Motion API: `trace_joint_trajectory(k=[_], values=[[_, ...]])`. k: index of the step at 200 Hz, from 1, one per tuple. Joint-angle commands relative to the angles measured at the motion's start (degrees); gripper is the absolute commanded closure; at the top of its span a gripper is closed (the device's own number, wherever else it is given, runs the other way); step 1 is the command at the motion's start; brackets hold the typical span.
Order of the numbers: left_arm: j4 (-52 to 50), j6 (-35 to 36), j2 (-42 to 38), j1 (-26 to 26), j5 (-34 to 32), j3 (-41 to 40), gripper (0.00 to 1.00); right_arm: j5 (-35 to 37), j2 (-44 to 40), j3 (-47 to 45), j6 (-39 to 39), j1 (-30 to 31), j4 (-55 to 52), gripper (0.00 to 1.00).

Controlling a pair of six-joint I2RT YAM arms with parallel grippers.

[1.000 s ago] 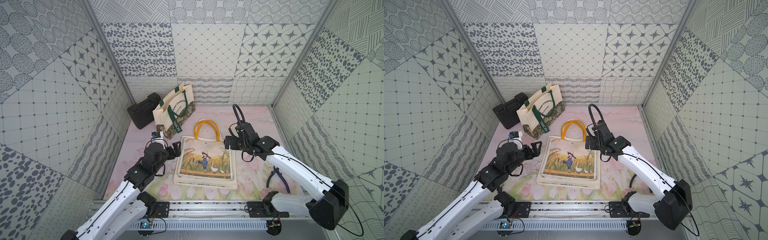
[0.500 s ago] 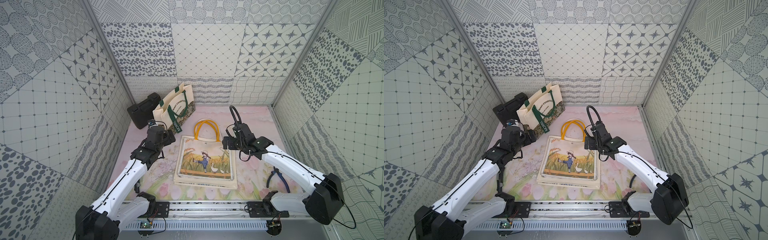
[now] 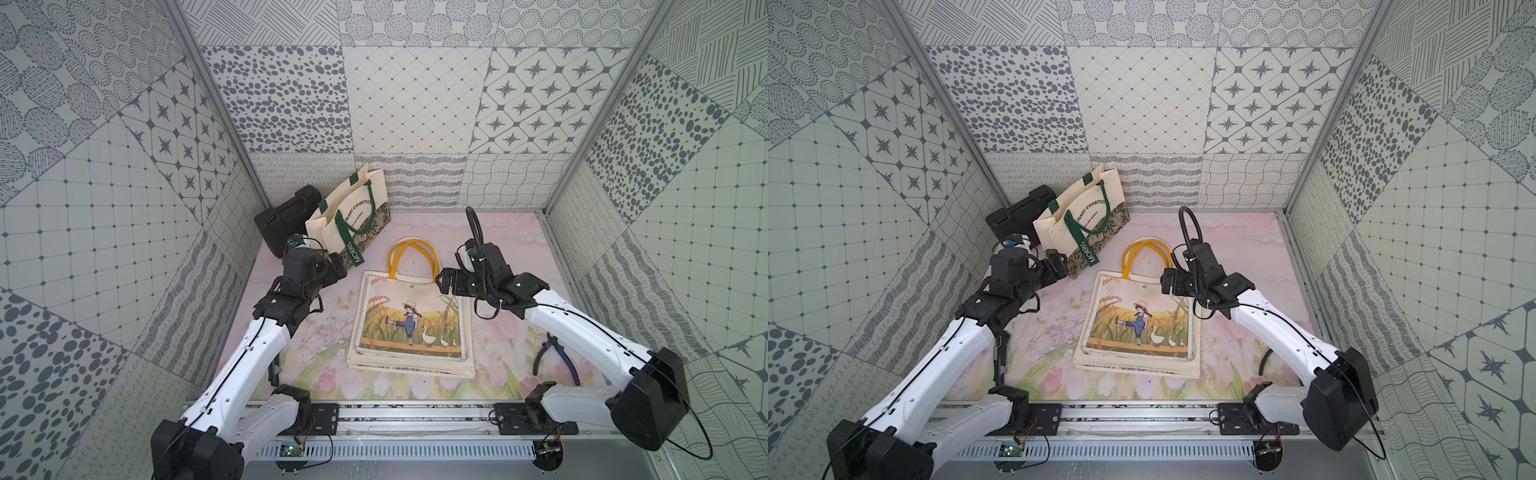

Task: Put away the canvas bag
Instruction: Pick up the canvas bag from the center of the board.

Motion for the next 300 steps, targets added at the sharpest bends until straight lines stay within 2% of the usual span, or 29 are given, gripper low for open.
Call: trace_joint_trajectory(k=[1, 27, 57, 120, 151, 198, 243, 273, 300], values=[[-6.7, -0.7, -2.0, 0.3, 9.3, 1.7, 0.02, -3.5, -2.8, -3.9, 6.0, 0.0, 3.3, 0.01], [-9.9, -1.4, -4.3, 0.3, 12.6, 1.8, 0.03, -2.9, -2.9, -5.1, 7.3, 0.3, 0.1, 0.01], [-14.4, -1.5, -3.0, 0.3, 13.6, 2.8, 0.03, -2.6, -0.9, -2.5, 7.8, 1.0, -4.7, 0.01], [-12.7, -5.1, -2.5, 0.4, 16.5, -0.4, 0.05, 7.8, 2.6, 1.7, 7.8, 2.9, -14.9, 0.01], [-13.1, -3.6, -1.9, 0.3, 16.4, -0.3, 0.05, 6.3, 5.6, 2.2, 8.0, 3.2, -15.3, 0.01], [-15.0, -0.1, -3.0, 0.4, 15.0, 0.4, 0.02, 4.6, 6.1, 1.7, 7.5, 3.8, -10.1, 0.01], [-14.4, 1.7, 1.9, 0.7, 17.4, 3.6, 0.0, 0.6, 10.8, 5.4, 6.4, 3.8, -9.4, 0.01], [-11.5, 2.1, -0.6, 0.7, 9.8, 2.0, 0.0, -0.4, 8.3, 2.3, 6.0, 3.9, -6.1, 0.01], [-13.7, 3.8, -0.5, 0.7, 2.2, 4.0, 0.0, 0.7, 6.5, 1.3, 4.1, 3.9, -4.9, 0.01]])
